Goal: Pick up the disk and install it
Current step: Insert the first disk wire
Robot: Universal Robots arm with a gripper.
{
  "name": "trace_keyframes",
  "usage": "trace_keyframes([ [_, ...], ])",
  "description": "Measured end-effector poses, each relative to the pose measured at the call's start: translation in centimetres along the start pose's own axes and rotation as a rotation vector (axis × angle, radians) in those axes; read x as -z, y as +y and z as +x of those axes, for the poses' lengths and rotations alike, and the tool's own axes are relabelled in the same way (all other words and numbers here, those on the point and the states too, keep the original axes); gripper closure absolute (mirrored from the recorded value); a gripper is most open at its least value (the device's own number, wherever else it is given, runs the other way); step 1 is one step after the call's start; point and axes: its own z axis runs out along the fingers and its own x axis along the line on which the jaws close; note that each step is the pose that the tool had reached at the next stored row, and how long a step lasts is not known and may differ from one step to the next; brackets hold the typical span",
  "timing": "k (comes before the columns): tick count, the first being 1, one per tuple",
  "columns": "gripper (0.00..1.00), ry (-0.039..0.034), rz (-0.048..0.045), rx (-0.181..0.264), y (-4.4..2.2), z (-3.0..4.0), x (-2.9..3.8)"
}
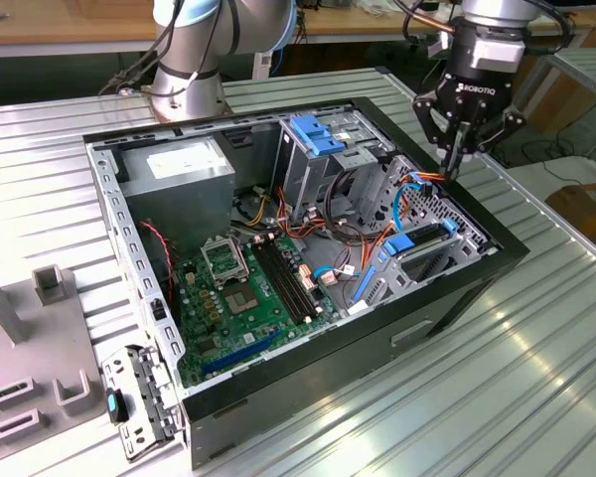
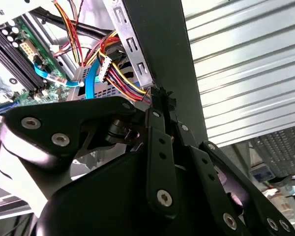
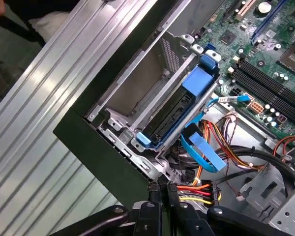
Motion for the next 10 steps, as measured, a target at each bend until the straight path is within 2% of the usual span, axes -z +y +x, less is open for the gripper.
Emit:
trace_keyframes([
  [2, 0.84, -0.0074, -0.0106, -0.050, 0.00, 0.00, 0.01],
  [4, 0.84, -0.0180, -0.0251, -0.118, 0.00, -0.01, 0.00],
  [6, 0.84, -0.0229, -0.0320, -0.151, 0.00, 0.00, 0.01],
  [8, 0.84, -0.0310, -0.0433, -0.204, 0.00, 0.00, 0.00],
  [10, 0.84, -0.0355, -0.0496, -0.234, 0.00, -0.01, 0.00],
])
